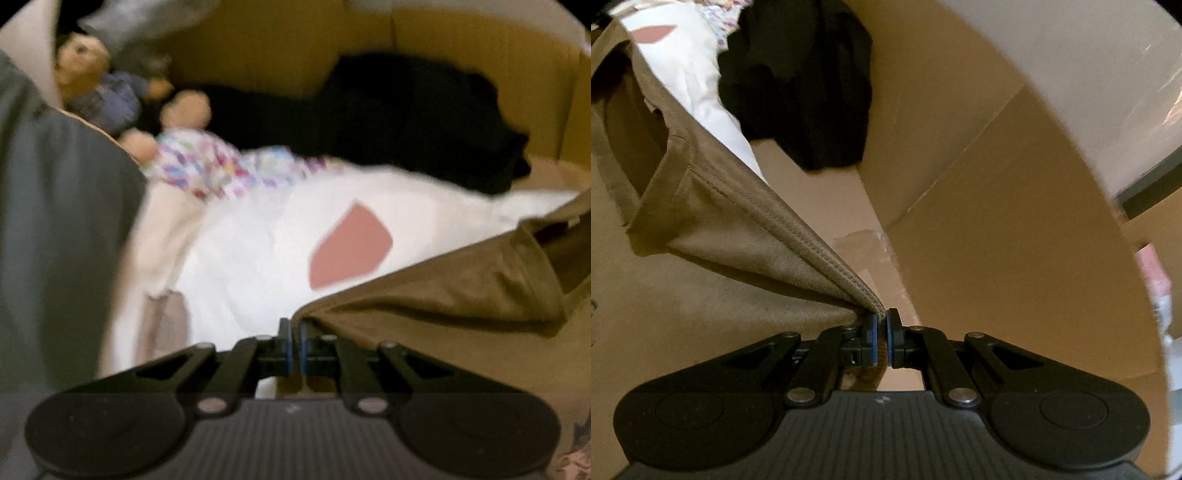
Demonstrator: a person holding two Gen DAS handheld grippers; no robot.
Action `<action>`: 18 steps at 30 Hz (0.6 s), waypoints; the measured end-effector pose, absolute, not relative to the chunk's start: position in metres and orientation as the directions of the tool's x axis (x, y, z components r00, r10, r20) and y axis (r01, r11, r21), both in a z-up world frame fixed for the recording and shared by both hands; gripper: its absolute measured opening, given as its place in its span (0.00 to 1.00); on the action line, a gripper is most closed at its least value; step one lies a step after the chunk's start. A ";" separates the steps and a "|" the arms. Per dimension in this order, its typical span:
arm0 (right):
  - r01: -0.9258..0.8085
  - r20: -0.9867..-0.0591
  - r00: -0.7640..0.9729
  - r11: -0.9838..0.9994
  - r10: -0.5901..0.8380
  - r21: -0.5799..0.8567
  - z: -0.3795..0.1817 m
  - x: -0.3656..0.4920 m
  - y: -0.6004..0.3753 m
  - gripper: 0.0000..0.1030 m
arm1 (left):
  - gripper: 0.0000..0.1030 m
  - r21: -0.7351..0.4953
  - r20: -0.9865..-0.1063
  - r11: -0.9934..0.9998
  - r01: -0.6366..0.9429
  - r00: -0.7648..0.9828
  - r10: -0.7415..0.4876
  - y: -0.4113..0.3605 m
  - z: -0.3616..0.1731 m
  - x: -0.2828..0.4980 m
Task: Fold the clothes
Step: 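Lower the hanging shirt onto the duvet with both tools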
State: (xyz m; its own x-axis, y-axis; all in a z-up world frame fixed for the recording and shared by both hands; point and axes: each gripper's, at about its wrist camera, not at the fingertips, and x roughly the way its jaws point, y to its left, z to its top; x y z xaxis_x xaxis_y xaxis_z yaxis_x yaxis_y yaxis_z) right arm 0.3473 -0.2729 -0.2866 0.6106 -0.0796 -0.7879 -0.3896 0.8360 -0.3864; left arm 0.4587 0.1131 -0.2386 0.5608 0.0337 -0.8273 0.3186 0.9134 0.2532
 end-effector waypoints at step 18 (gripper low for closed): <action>-0.469 -0.758 0.651 0.806 0.040 -0.360 -0.270 0.323 -0.278 0.30 | 0.13 0.301 -0.777 0.853 0.427 0.628 -0.041 0.097 -0.231 0.432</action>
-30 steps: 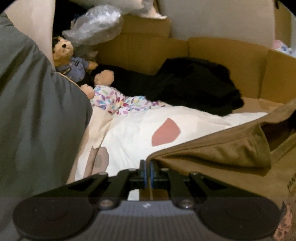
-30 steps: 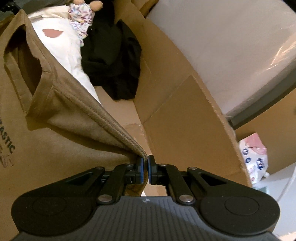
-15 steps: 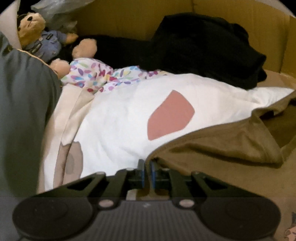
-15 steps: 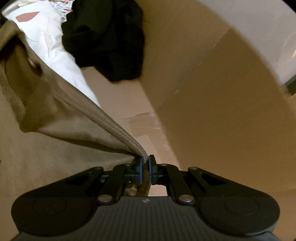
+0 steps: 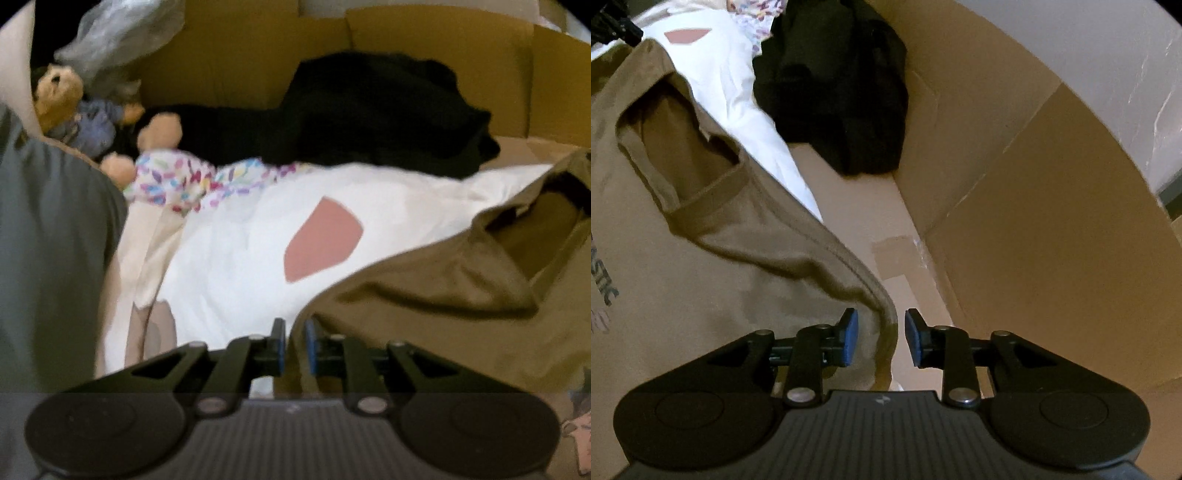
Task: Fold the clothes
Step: 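Lower the hanging shirt onto the duvet with both tools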
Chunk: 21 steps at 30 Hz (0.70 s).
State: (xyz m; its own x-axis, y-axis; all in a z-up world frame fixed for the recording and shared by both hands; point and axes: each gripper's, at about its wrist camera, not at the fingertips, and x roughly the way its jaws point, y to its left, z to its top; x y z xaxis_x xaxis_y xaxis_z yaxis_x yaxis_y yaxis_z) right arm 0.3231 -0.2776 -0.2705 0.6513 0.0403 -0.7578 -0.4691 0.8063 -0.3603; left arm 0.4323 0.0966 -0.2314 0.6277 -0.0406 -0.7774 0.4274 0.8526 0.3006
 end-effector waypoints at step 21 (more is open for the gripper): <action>-0.672 -0.758 0.592 0.687 0.273 -0.278 -0.283 0.360 -0.204 0.31 | 0.35 0.352 -0.798 0.539 0.765 0.547 -0.255 0.015 -0.269 0.429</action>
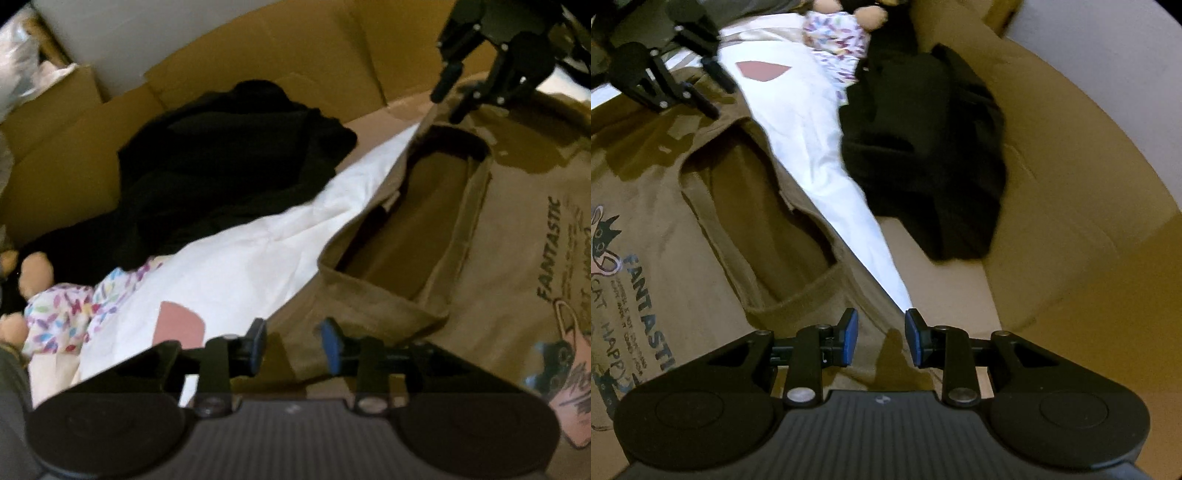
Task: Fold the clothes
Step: 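Lower the hanging shirt onto the duvet with both tools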
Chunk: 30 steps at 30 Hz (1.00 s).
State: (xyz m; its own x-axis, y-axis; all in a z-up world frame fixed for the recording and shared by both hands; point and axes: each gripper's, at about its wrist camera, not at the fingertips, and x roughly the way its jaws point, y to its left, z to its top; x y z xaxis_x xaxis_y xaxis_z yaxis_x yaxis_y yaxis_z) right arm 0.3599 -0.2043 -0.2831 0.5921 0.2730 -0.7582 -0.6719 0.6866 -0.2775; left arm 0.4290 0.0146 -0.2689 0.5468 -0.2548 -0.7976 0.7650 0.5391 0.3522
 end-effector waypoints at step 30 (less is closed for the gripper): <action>-0.637 -0.708 0.642 0.720 0.296 -0.276 -0.294 0.390 -0.213 0.00 | 0.06 0.209 -0.760 0.657 0.724 0.544 -0.357 0.027 -0.271 0.475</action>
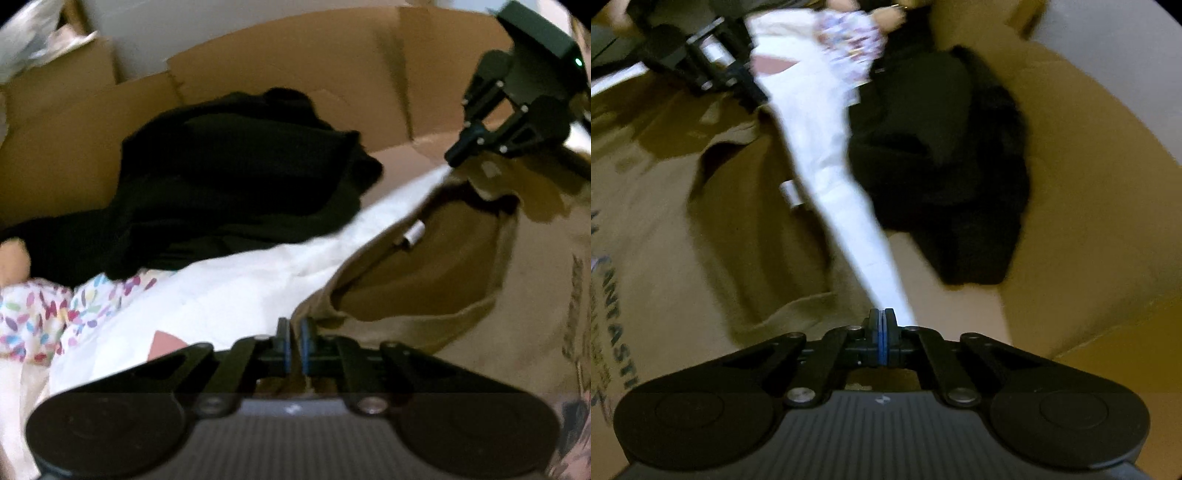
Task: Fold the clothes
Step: 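Lower the hanging shirt onto the duvet with both tools, then open both tools and release the shirt flat on the duvet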
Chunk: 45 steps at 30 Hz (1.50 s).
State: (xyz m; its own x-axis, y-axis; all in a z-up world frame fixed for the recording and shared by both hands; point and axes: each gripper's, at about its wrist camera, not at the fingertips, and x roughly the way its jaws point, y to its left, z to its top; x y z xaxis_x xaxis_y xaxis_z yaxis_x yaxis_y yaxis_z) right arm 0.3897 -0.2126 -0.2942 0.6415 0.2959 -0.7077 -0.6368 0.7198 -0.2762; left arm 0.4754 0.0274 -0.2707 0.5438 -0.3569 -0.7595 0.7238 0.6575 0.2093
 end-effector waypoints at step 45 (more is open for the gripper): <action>-0.502 -0.695 0.686 0.831 0.216 -0.238 -0.264 0.425 -0.222 0.26 | 0.18 0.126 -0.665 0.745 0.654 0.614 -0.426 0.033 -0.253 0.428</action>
State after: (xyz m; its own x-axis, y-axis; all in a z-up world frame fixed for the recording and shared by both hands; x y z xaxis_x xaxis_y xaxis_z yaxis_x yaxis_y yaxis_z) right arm 0.4250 -0.2219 -0.2643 0.6860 0.2157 -0.6949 -0.5025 0.8312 -0.2380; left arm 0.4284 0.0332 -0.2532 0.6136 -0.4262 -0.6647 0.6545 0.7455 0.1261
